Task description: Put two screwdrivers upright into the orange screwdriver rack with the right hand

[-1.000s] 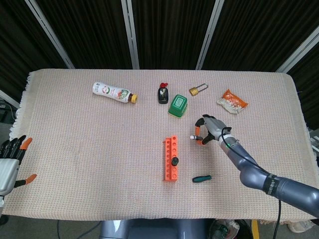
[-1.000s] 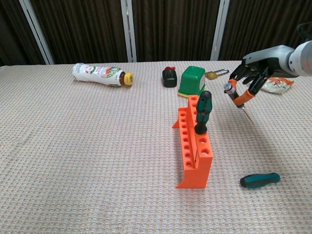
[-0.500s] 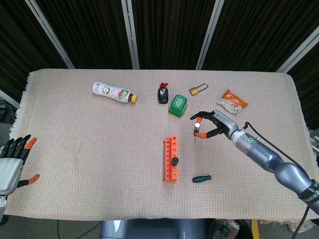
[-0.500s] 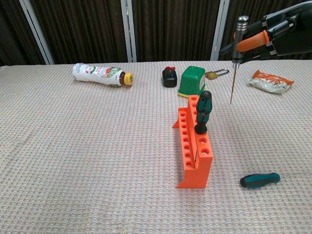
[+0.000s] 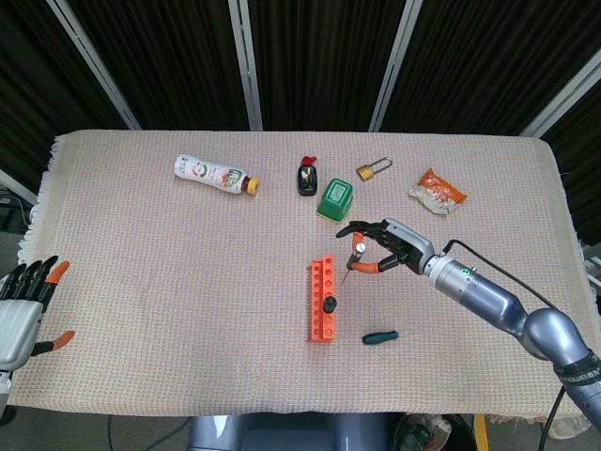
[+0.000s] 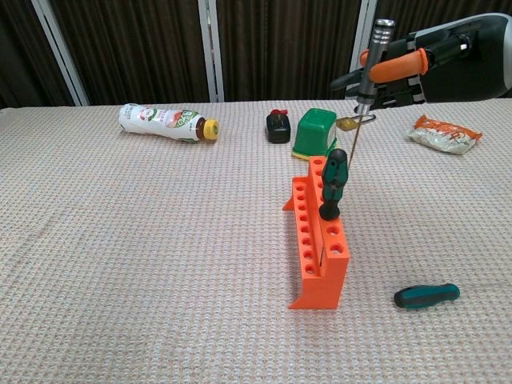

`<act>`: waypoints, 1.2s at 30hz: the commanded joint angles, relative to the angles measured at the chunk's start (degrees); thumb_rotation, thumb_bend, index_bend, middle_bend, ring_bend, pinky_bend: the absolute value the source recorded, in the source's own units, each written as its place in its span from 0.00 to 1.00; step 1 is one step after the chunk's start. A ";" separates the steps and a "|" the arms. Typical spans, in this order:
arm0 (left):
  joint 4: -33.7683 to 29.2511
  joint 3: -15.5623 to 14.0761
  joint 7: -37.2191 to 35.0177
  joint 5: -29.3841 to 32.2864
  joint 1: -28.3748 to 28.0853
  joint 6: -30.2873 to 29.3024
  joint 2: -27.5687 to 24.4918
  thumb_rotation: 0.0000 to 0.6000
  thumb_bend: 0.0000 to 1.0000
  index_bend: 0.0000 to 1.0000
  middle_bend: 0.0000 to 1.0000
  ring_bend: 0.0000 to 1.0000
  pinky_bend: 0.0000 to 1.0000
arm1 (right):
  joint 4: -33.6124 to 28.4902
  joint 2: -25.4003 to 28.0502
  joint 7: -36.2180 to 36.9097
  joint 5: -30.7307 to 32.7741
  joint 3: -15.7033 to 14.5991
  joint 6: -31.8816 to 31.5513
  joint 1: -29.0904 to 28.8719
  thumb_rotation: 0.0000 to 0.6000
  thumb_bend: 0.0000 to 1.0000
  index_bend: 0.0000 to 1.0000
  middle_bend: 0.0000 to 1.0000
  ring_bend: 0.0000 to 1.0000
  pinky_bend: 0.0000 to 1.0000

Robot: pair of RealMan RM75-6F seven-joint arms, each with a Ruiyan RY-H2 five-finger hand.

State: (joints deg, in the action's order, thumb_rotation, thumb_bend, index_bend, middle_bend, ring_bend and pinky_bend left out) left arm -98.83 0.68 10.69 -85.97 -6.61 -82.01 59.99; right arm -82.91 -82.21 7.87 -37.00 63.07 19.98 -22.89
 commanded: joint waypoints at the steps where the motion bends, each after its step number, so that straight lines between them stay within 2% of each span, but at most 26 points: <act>1: 0.00 -0.08 0.04 0.20 0.15 -0.04 -0.08 1.00 0.09 0.01 0.00 0.00 0.00 | 0.81 -1.58 -1.26 0.59 0.52 -0.17 -0.81 1.00 0.32 0.65 0.25 0.00 0.00; 36: 1.66 -0.20 -1.39 0.73 0.24 0.44 0.63 1.00 0.09 0.01 0.00 0.00 0.00 | 0.54 -2.95 -2.95 -1.97 -4.24 -5.29 -3.09 1.00 0.32 0.65 0.25 0.00 0.00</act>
State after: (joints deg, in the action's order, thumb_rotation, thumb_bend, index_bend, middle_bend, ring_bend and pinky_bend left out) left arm -97.17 0.48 9.31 -85.24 -6.37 -81.57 60.62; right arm -82.33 -85.10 4.99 -38.90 58.91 14.75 -25.97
